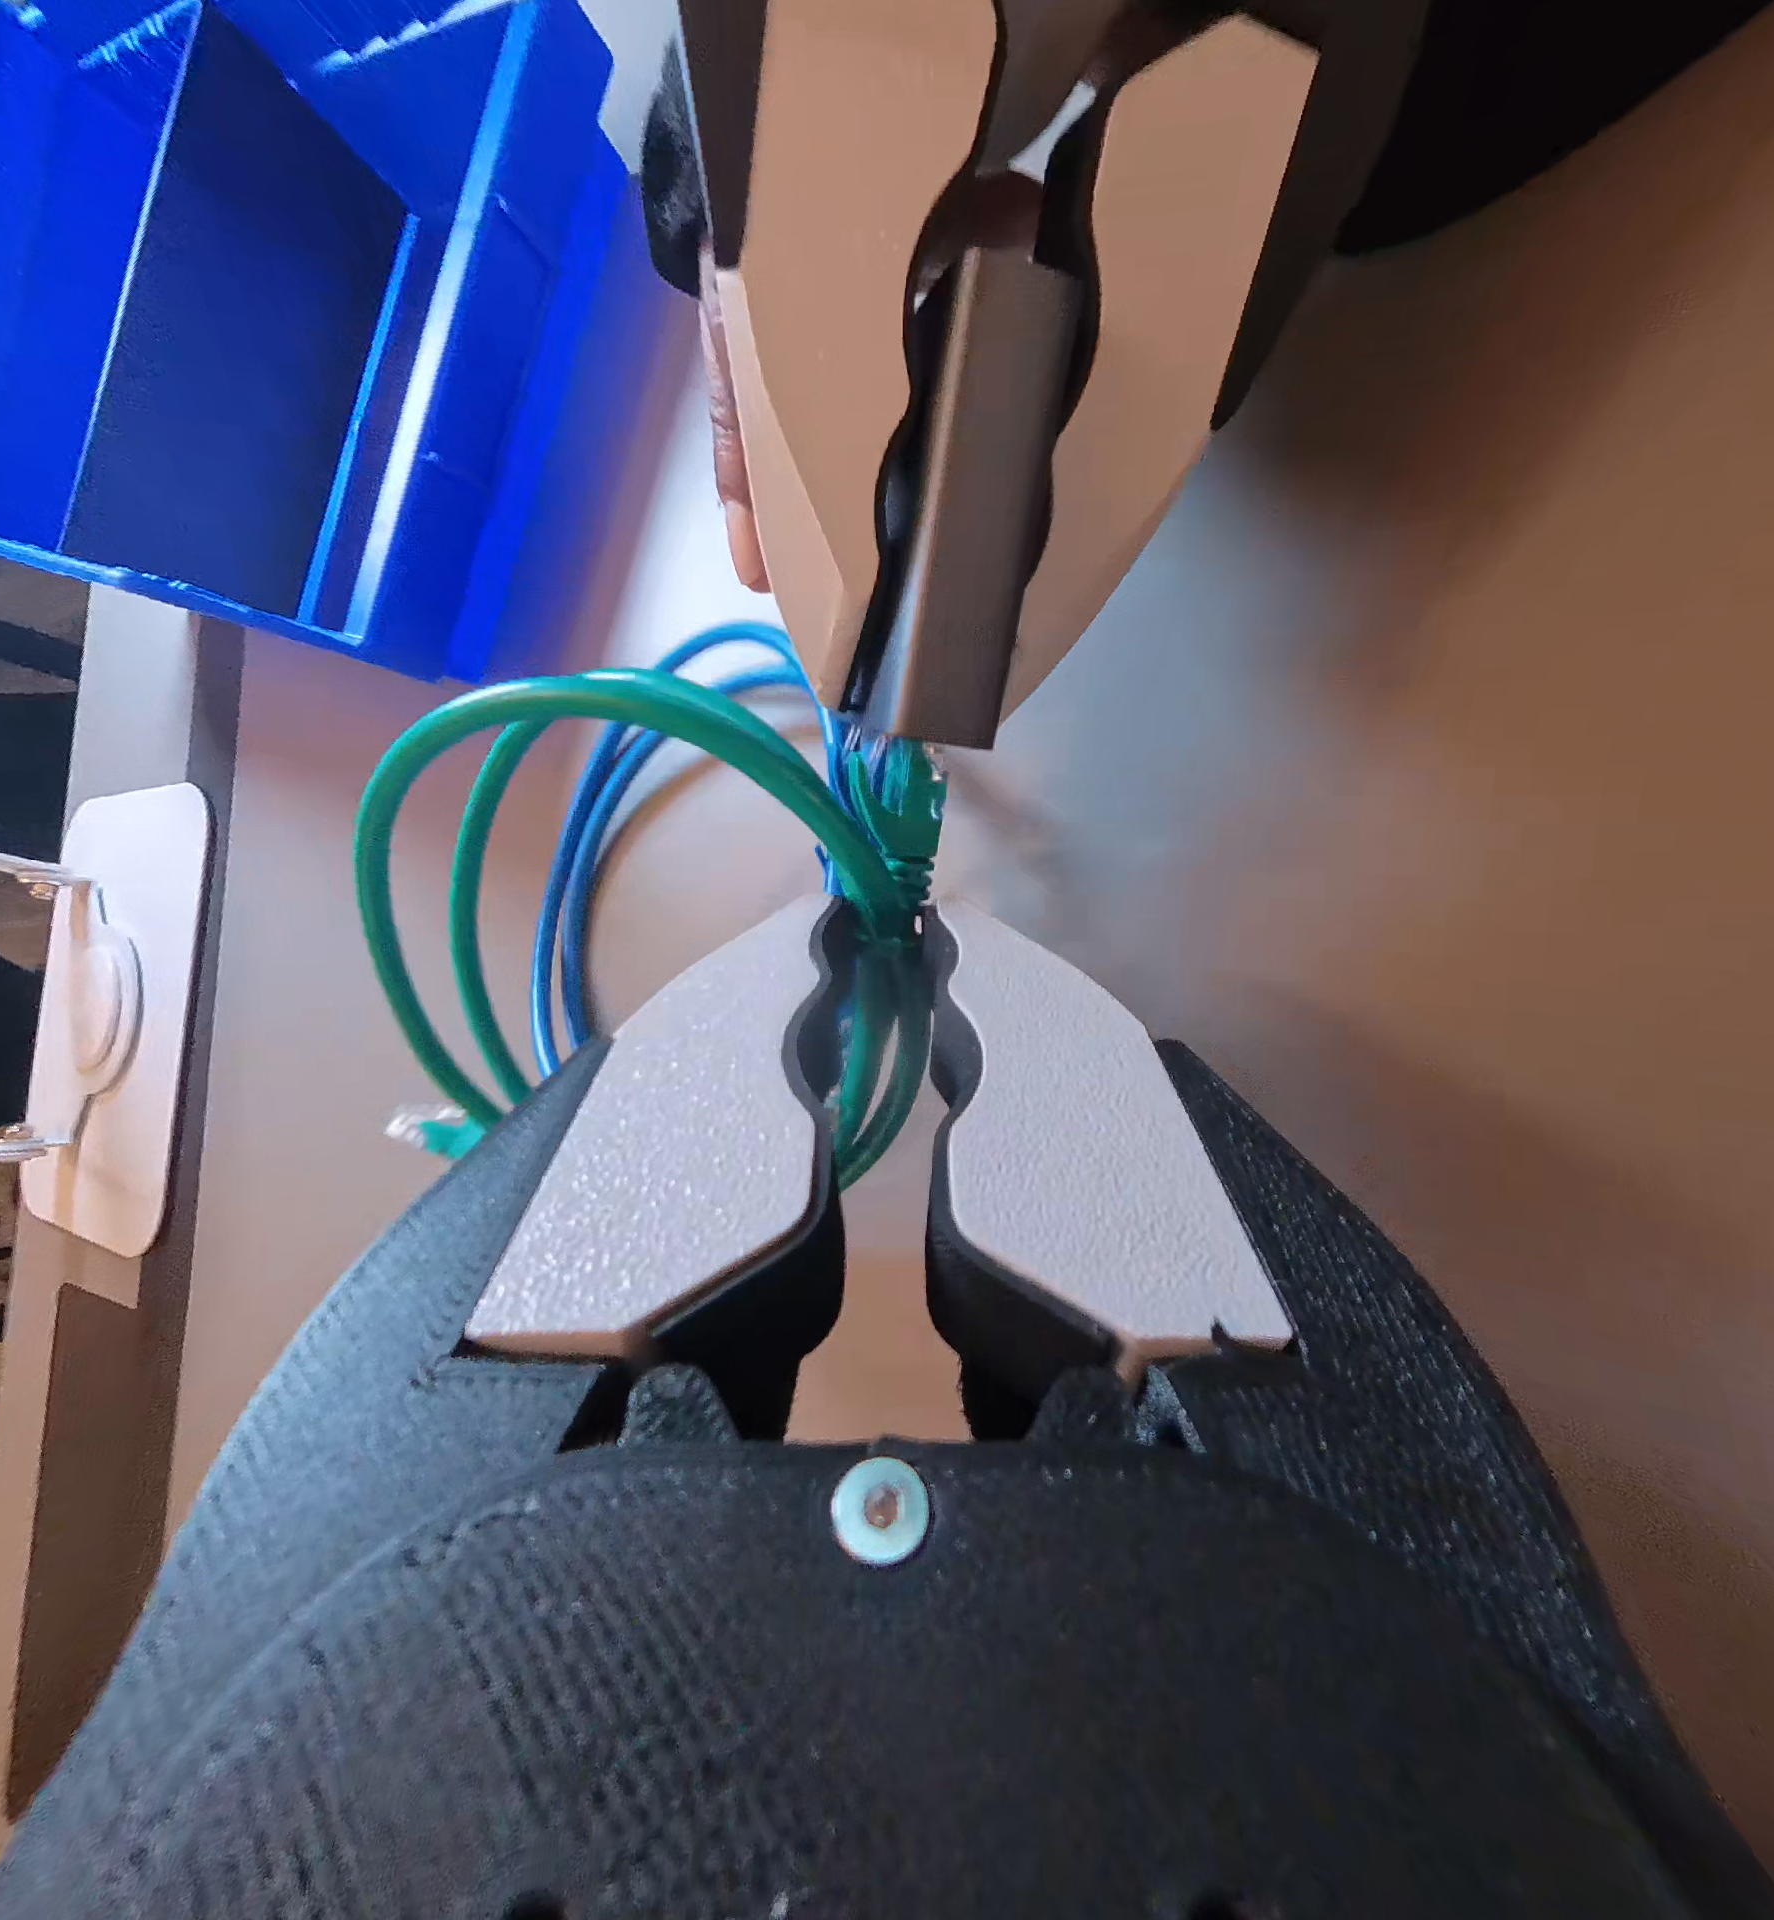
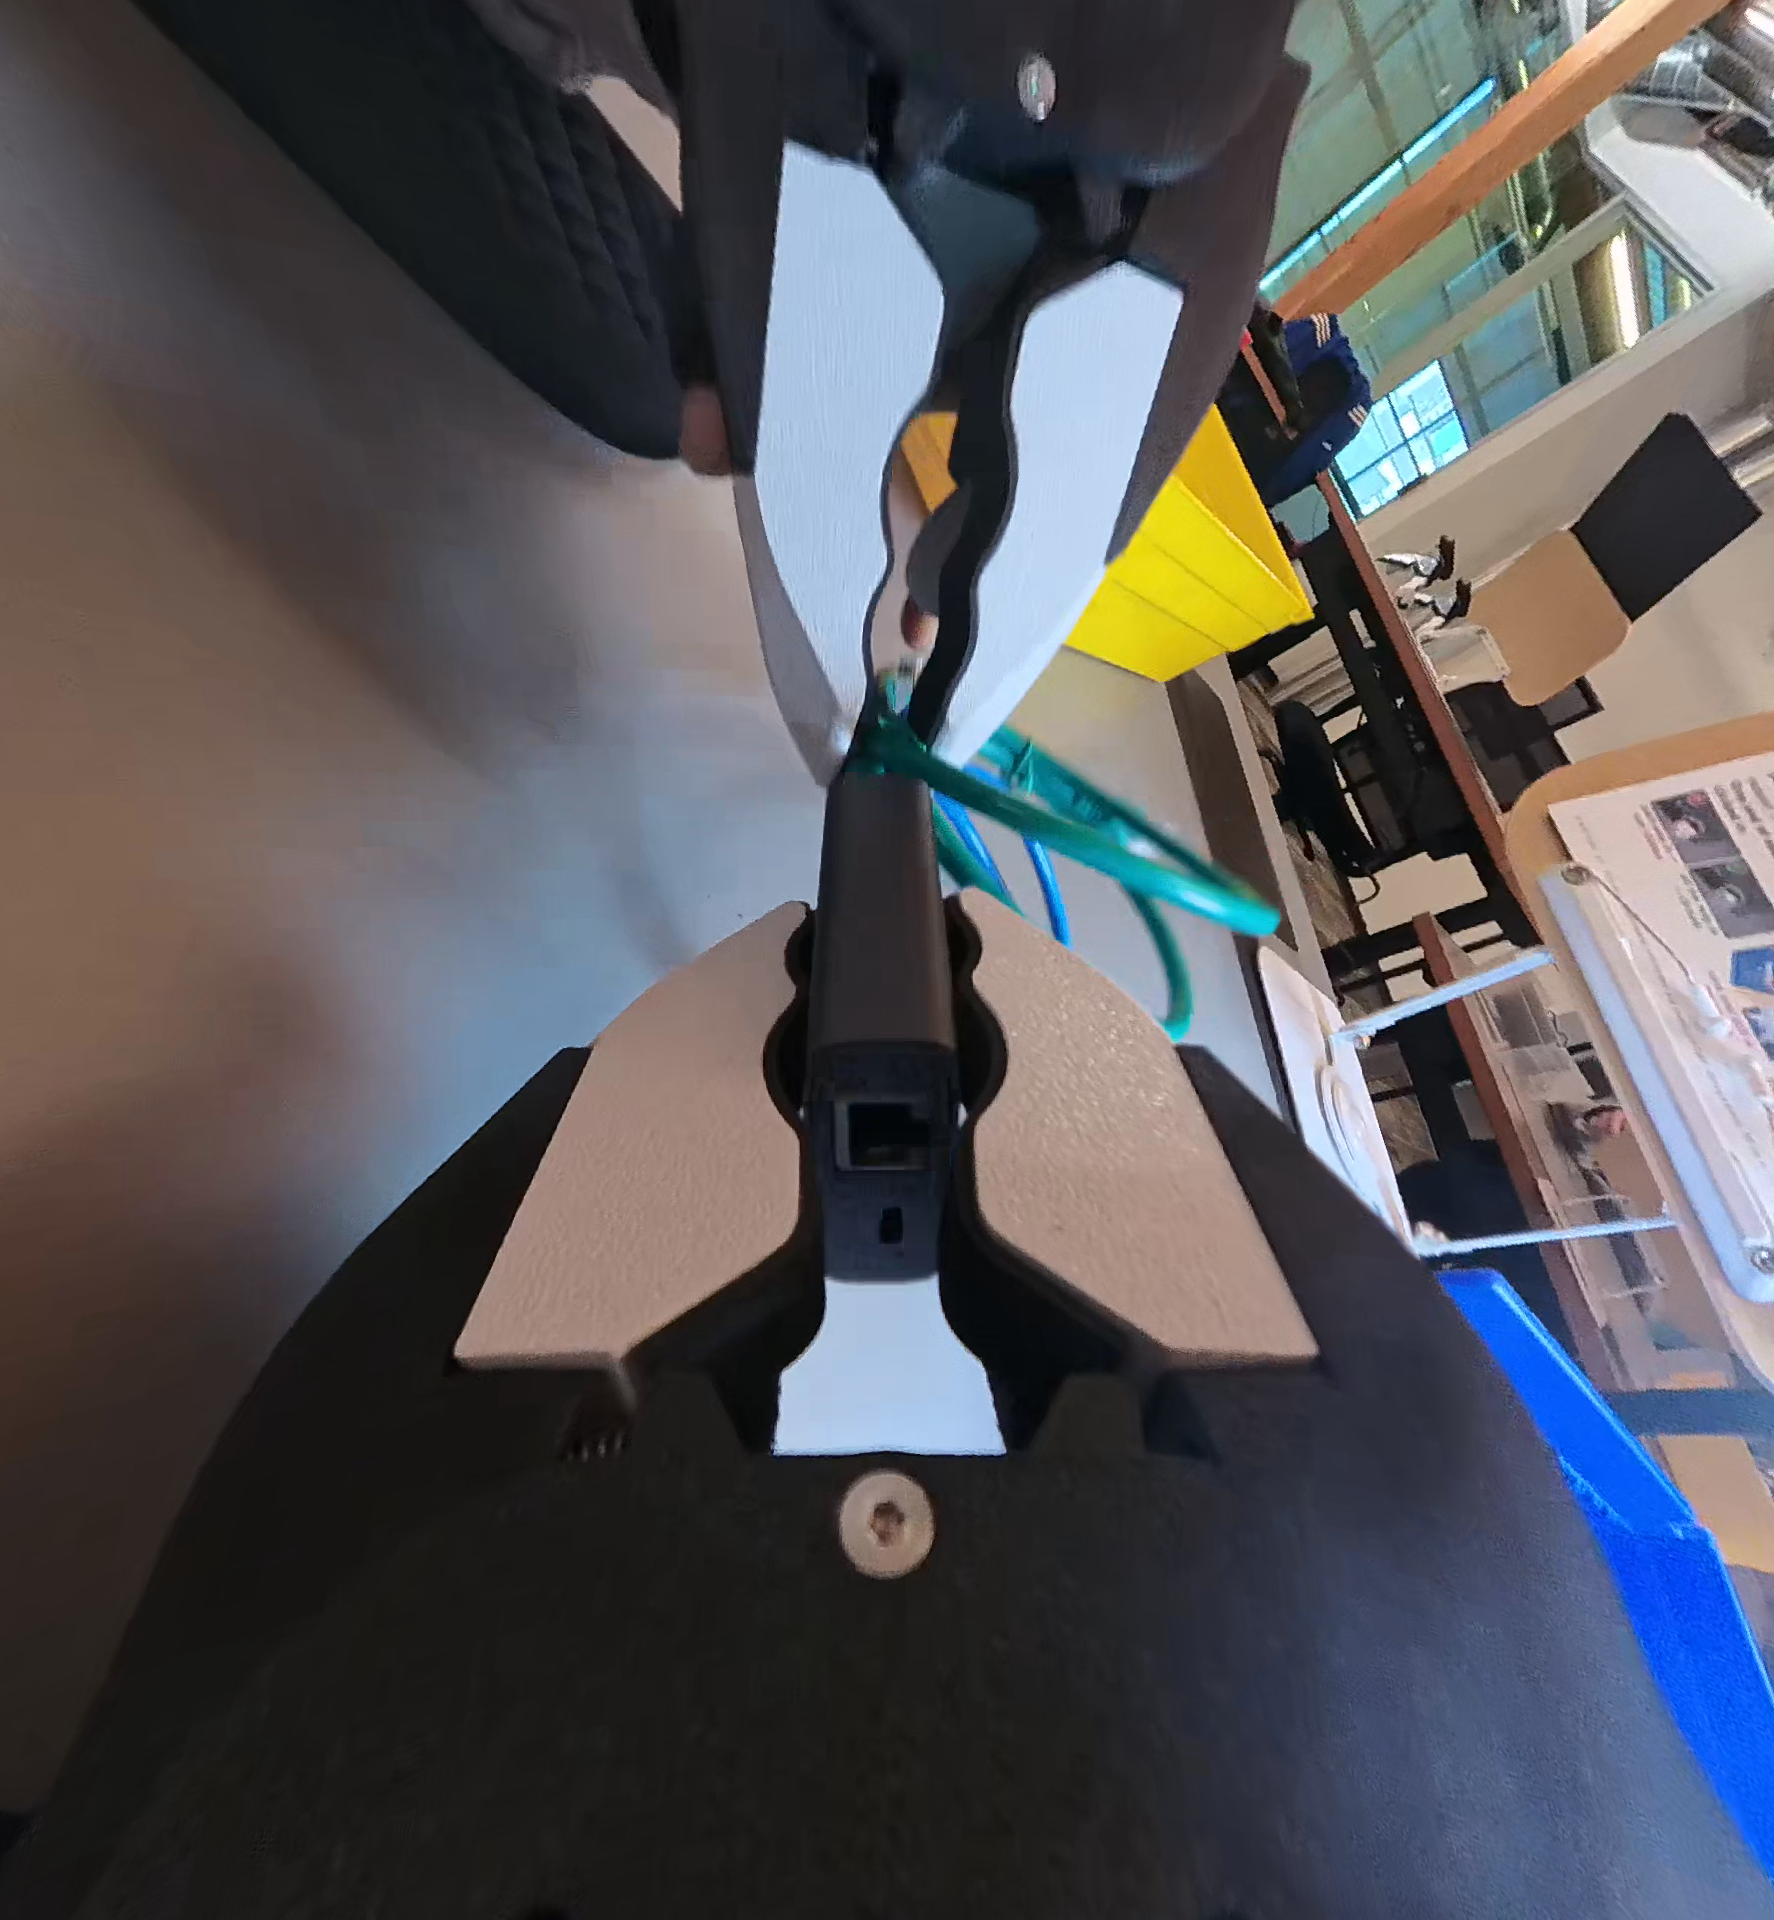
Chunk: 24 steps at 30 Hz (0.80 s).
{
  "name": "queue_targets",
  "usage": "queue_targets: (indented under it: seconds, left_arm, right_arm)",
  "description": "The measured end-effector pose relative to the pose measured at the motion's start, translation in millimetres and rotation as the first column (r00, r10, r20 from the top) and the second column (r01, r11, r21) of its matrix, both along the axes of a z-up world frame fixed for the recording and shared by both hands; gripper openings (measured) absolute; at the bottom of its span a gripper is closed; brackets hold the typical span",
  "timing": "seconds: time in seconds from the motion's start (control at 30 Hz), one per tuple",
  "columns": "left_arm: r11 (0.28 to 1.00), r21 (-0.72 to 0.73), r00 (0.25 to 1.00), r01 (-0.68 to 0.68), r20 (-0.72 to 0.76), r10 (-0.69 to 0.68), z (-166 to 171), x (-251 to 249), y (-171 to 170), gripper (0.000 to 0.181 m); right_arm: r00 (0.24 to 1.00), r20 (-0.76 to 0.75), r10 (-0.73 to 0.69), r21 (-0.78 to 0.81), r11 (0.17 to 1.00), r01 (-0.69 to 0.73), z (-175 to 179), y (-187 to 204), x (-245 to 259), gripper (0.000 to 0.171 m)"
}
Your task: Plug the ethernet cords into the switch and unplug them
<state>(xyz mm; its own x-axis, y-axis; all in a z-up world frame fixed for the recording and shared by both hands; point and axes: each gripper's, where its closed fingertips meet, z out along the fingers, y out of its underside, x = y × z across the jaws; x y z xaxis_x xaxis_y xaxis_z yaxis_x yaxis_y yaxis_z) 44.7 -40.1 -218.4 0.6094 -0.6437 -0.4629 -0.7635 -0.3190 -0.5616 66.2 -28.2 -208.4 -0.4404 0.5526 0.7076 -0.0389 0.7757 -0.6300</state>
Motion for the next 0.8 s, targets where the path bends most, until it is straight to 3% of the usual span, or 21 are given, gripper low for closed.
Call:
queue_targets:
  seconds: [0.03, 0.27, 0.5, 0.8]
  left_arm:
    - [1.0, 0.0, 1.0, 0.004, -0.019, -0.004, -2.7, -1.4, 0.5, 0.012]
    - [0.994, 0.106, 0.996, 0.0, 0.085, -0.01, 15.0, -12.0, 9.1, 0.013]
    - [0.989, 0.144, 0.993, 0.015, 0.112, -0.031, 17.9, -17.1, 8.9, 0.013]
    - [0.939, 0.315, 0.89, 0.139, 0.376, -0.258, 43.2, -10.4, 5.0, 0.013]
  right_arm:
    - [1.0, -0.002, 0.006, 0.011, 1.0, -0.006, 0.1, -3.4, -0.4, 0.022]
    - [0.992, -0.075, -0.1, 0.104, 0.989, 0.108, 12.5, 11.5, -9.2, 0.022]
    - [0.986, -0.042, -0.164, 0.108, 0.98, 0.167, 6.2, 27.8, -8.2, 0.024]
    - [0.993, -0.053, -0.11, -0.2, 0.975, 0.097, 30.0, 26.4, -5.6, 0.027]
